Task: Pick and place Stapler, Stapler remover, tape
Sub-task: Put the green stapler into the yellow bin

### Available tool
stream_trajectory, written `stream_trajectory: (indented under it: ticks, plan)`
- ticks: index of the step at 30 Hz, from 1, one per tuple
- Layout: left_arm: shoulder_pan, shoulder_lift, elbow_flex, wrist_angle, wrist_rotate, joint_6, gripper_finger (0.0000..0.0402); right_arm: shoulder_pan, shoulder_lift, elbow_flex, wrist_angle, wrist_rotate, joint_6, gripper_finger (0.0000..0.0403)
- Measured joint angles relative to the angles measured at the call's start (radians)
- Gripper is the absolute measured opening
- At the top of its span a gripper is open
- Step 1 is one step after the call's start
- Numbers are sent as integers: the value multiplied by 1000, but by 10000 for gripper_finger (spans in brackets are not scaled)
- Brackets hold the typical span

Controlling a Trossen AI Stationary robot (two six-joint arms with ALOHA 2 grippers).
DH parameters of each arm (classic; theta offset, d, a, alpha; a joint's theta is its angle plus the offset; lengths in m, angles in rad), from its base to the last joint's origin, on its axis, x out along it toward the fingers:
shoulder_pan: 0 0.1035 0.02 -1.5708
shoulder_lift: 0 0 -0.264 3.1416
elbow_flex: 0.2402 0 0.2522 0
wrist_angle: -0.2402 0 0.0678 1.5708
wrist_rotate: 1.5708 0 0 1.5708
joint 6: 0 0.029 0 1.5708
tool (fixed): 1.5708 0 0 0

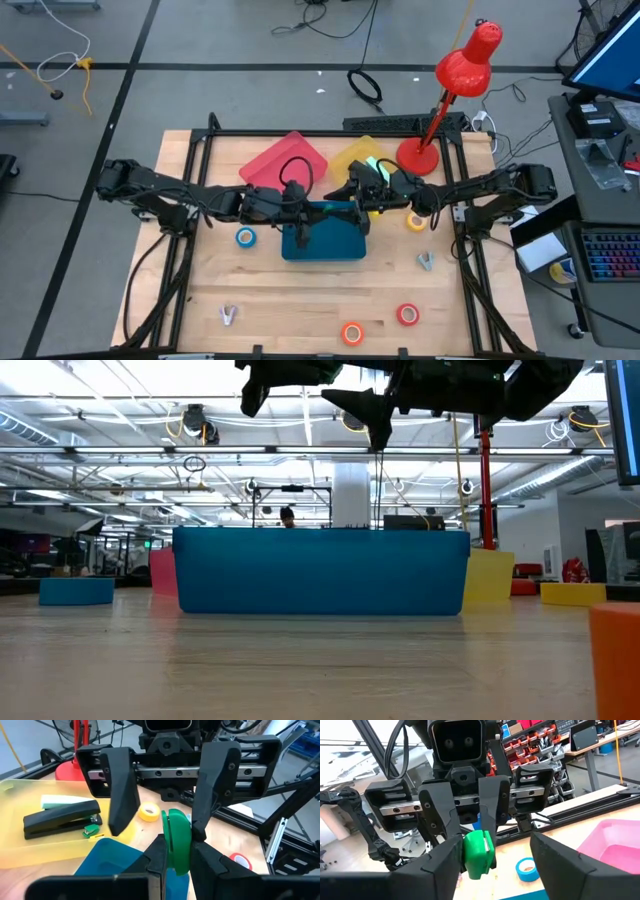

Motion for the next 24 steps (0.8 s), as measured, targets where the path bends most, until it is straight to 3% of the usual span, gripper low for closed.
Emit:
stream_trajectory:
  ticks: [16, 20, 24]
  plan:
    - [3, 0, 0, 3, 7, 6, 56, 0, -1, 1, 7, -54, 2, 56]
    - [8, 0, 0, -4, 12, 6, 67, 0, 0, 1, 4, -53, 1, 55]
    - [8, 0, 0, -22, -9, 18, 114, 0, 2, 1, -2, -43, 1, 53]
